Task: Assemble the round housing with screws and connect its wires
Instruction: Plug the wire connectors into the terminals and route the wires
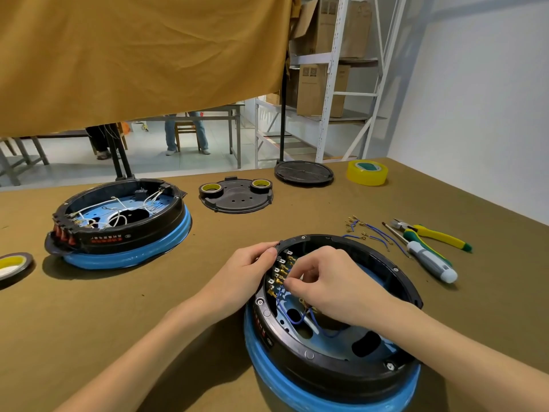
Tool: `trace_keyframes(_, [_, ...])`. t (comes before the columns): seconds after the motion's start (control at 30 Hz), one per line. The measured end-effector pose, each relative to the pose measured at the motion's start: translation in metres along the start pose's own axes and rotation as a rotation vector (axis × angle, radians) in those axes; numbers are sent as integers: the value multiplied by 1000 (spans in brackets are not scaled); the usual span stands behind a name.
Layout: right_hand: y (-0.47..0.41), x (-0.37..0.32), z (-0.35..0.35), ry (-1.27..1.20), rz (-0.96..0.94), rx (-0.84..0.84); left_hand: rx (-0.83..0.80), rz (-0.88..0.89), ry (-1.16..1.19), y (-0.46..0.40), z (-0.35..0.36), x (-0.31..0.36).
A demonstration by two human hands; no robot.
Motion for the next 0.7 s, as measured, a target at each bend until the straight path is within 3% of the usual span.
trace_keyframes(0.7, [-3,3,1,17,22,40,-30,-12,-6,-1,2,-1])
Point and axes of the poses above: each hand's wrist, its own y-axis away from the middle knuckle, its own z-axis out of the palm, x = y × z, the point moved 4 cm from there along -y, towards the middle knuckle, and after that the axes turned 5 degrees about -x, right-handed, at the moved point
